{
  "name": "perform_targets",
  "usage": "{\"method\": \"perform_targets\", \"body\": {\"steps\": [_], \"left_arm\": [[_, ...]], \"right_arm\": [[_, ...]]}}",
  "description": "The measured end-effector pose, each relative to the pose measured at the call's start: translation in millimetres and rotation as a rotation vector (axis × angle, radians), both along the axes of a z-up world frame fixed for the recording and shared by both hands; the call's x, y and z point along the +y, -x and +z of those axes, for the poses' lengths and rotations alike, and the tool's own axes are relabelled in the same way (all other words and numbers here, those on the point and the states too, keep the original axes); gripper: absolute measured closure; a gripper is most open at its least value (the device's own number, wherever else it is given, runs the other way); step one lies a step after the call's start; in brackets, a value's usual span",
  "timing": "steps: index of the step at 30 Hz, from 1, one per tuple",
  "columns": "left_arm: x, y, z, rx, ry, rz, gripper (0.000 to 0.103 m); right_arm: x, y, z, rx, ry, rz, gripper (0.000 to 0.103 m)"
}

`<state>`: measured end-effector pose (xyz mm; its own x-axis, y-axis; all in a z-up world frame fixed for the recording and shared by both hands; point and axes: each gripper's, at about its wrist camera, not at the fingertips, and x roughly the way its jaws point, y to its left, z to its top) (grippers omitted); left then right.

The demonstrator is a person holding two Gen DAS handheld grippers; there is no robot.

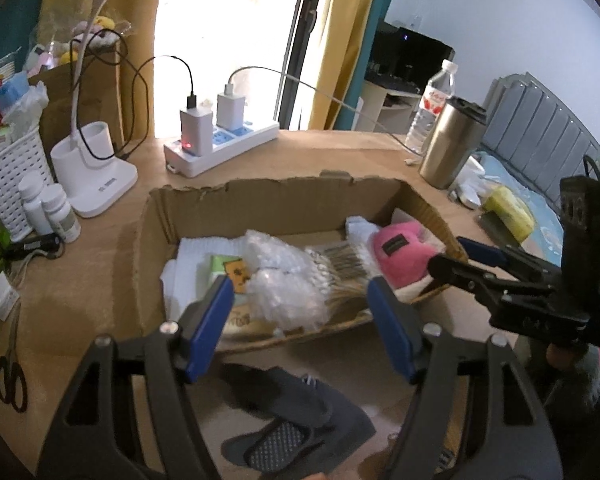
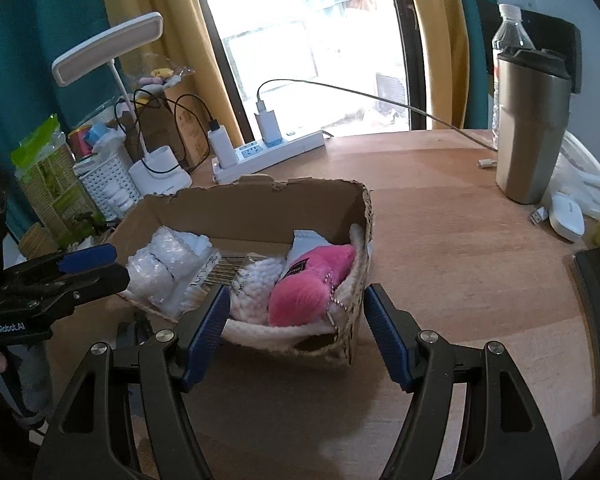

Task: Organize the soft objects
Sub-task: 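Open both tools to release the plush ball and bag into the box, then move both tools back from the box toward the grey sock and teddy bear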

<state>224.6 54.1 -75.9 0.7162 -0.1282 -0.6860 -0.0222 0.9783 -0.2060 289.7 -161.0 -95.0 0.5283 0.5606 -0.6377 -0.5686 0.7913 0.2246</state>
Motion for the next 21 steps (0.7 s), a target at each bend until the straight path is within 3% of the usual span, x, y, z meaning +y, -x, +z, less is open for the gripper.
{"method": "perform_targets", "body": {"steps": [21], "left_arm": [[2, 56, 11, -0.076, 0.035, -0.007, 0.032]], "right_arm": [[2, 49, 16, -0.025, -0.006, -0.008, 0.030]]}}
